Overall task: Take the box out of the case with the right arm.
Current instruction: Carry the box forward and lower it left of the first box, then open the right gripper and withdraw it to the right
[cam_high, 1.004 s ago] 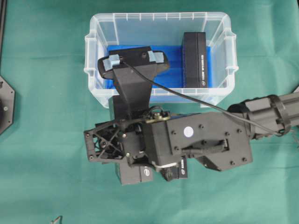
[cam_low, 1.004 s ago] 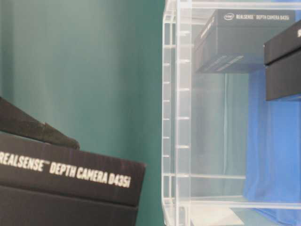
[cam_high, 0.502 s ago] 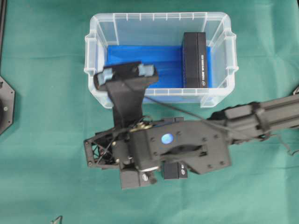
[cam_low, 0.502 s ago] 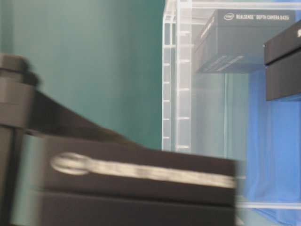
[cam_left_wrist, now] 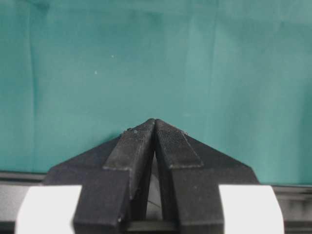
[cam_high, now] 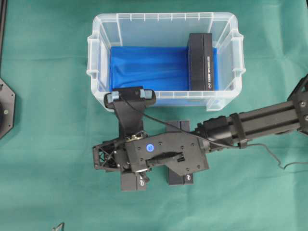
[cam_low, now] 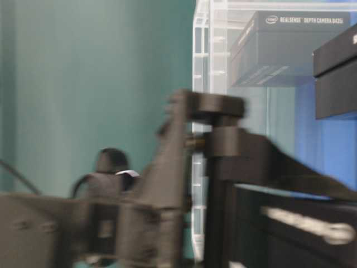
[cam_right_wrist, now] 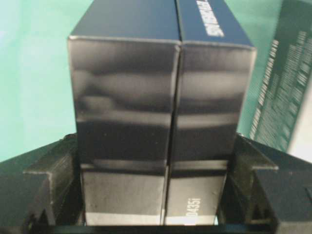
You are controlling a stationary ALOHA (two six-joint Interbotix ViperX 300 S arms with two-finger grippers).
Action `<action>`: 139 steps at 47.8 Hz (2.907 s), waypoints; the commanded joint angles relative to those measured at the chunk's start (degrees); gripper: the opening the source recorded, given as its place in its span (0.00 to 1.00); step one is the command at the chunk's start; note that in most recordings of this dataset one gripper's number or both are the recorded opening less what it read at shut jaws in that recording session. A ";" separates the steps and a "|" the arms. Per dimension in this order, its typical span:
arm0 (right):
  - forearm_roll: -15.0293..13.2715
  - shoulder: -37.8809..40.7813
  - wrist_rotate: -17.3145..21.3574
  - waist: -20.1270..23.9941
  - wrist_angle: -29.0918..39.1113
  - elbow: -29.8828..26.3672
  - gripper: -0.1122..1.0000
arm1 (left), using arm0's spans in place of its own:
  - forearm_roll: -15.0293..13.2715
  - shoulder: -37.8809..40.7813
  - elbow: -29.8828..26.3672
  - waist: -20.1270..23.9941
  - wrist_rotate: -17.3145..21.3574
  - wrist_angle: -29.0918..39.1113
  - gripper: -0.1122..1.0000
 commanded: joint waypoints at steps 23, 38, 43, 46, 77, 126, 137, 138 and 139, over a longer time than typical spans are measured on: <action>2.11 -1.93 0.53 0.00 -5.89 3.96 0.71 | 0.00 0.09 -1.49 0.00 0.09 -0.18 0.10; 2.29 -2.02 0.53 0.00 -6.24 3.96 0.79 | 0.09 0.00 -1.49 -0.09 0.09 -0.26 0.10; 2.20 -1.93 0.53 0.00 -5.98 3.96 0.94 | 0.00 0.00 -1.49 0.00 0.09 -0.18 0.10; 2.20 -2.02 0.53 0.00 -5.98 3.96 0.94 | 0.00 0.00 -1.49 0.00 0.09 -0.26 0.10; 1.58 -6.15 0.26 -0.35 -1.76 1.67 0.90 | 0.09 0.00 -1.58 -0.09 0.09 -0.18 0.10; -1.49 -13.80 -3.52 0.70 12.66 -0.70 0.89 | 0.00 0.26 -1.58 -0.09 -0.09 -0.18 0.10; -1.49 -23.03 -1.85 1.67 8.53 12.30 0.89 | 0.00 0.26 -1.58 -0.09 0.09 -0.26 0.10; -1.49 -24.43 -1.41 1.85 8.17 14.15 0.89 | 0.00 0.26 -1.58 -0.09 0.09 -0.18 0.10; -1.49 -25.40 -1.05 2.02 8.00 15.47 0.89 | 0.09 0.26 -1.58 0.00 0.09 -0.26 0.10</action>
